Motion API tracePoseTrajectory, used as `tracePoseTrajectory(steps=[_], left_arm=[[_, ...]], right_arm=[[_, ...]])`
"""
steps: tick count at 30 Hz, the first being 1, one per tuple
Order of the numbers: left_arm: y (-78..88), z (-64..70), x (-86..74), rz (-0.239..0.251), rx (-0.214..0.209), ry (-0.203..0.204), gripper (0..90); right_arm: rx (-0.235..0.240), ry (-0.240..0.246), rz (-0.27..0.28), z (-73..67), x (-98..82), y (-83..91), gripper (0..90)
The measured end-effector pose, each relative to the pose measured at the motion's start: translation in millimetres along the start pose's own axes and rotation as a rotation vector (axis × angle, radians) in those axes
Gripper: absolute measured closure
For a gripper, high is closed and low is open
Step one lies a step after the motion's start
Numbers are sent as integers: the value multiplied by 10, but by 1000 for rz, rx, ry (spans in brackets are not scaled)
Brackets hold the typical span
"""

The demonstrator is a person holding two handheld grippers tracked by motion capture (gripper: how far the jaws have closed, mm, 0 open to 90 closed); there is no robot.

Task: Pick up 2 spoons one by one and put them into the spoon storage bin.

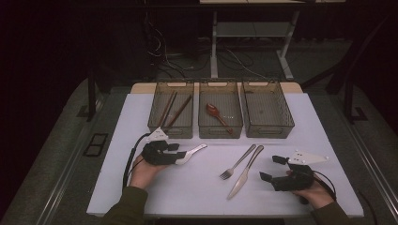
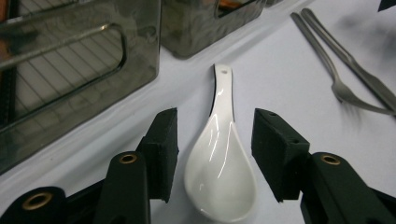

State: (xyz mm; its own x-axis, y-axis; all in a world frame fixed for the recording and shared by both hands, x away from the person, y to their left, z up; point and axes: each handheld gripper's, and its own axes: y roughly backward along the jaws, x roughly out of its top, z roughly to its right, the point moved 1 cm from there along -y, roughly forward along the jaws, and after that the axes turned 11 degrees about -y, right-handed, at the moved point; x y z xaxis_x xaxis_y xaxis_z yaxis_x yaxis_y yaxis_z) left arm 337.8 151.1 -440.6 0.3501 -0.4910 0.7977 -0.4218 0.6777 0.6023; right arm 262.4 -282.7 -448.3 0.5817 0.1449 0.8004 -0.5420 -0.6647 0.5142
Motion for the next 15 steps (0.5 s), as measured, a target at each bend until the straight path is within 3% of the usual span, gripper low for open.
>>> tracePoseTrajectory(steps=[15], left_arm=[[-86, 30, -52, -96, -1, -25, 482]], right_arm=[[-5, 9, -9, -5, -9, -3, 146]])
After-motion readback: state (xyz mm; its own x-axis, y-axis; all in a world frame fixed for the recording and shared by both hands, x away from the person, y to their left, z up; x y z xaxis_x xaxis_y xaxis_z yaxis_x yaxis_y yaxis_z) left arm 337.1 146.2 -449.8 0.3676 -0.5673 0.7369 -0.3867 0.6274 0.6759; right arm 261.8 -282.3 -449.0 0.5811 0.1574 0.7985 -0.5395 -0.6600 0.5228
